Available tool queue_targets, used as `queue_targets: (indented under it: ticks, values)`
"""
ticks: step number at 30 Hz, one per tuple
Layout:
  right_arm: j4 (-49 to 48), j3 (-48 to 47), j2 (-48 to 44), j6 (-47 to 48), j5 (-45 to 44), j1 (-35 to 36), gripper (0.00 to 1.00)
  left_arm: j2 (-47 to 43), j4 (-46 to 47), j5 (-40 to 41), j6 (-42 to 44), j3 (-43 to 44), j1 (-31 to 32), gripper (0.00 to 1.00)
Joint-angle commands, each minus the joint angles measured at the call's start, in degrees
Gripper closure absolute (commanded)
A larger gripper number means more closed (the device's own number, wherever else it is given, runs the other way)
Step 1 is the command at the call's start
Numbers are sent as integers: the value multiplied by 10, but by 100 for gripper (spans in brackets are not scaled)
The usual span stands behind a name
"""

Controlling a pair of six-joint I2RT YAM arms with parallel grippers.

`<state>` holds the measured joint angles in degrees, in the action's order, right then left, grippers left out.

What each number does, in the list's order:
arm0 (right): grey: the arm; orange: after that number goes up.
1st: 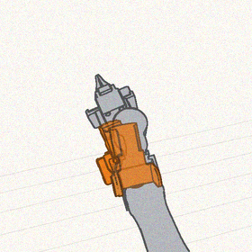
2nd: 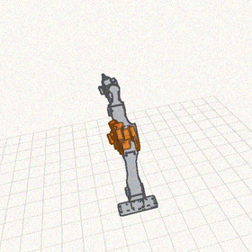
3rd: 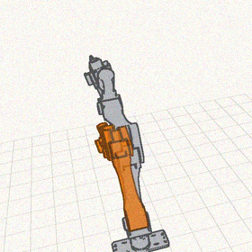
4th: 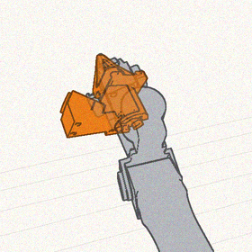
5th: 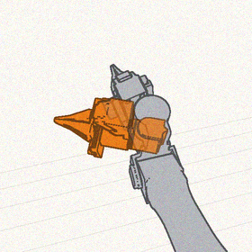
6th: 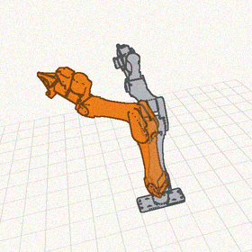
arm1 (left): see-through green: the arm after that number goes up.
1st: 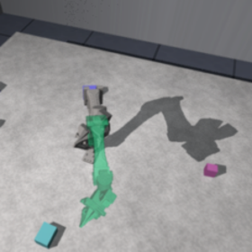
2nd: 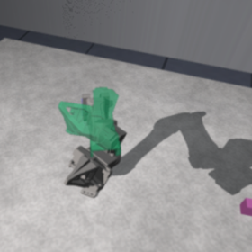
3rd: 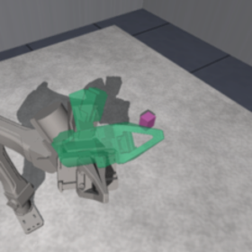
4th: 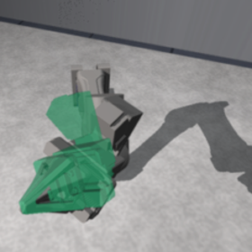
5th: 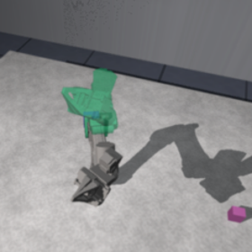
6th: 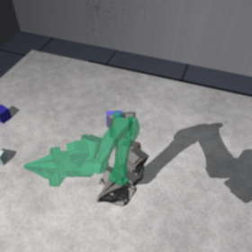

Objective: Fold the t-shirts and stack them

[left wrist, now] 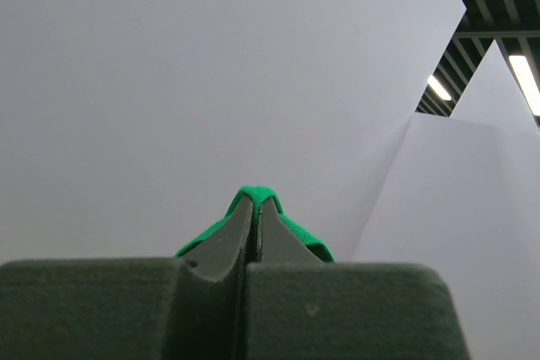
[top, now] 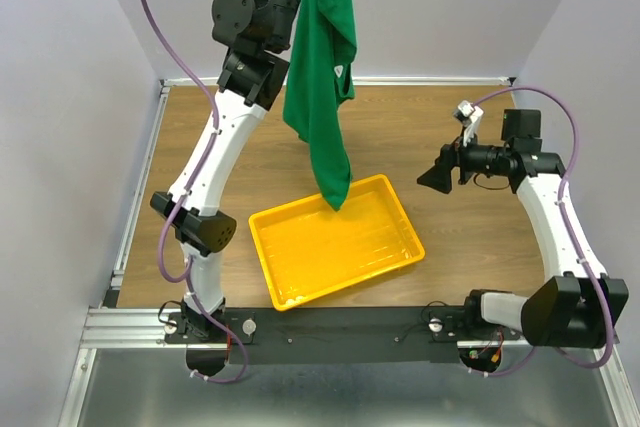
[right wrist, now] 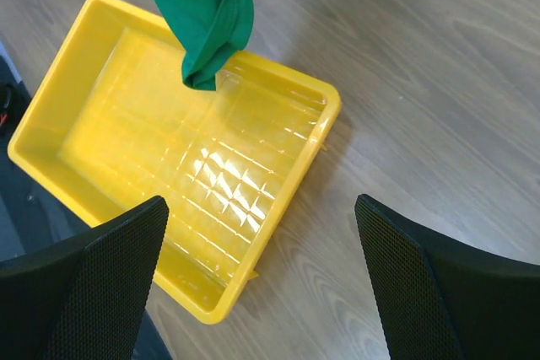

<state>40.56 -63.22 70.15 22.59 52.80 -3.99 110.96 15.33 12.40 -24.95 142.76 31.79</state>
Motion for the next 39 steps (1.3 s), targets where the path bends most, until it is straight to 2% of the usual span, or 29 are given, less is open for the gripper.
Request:
queue_targets:
  ticks: [1, 8, 16, 19, 23, 25, 28, 36, 39]
  values:
    - [21, 4, 25, 11, -2, 28, 2, 21, 40, 10, -47, 4, -20, 100]
    - [10, 6, 60, -4, -31, 89, 5, 58, 55, -15, -103, 28, -59, 100]
    - [-3, 7, 61, -7, -66, 92, 5, 59, 139, -26, -236, 45, -64, 100]
    - [-3, 11, 57, -6, -75, 93, 5, 51, 172, -5, -268, 48, -64, 100]
    - [-5, 22, 53, -8, -81, 93, 5, 42, 181, 9, -270, 46, -65, 100]
    - [-5, 25, 52, -10, -81, 93, 5, 33, 175, -4, -266, 24, -66, 100]
    - [-5, 27, 48, -10, -85, 93, 4, 7, 170, -42, -275, -55, -66, 100]
    - [-4, 40, 24, -3, -113, 93, 3, -52, 172, -266, -293, -237, -66, 100]
    - [-4, 44, 25, -5, -118, 93, 3, -92, 150, -304, -275, -301, -66, 100]
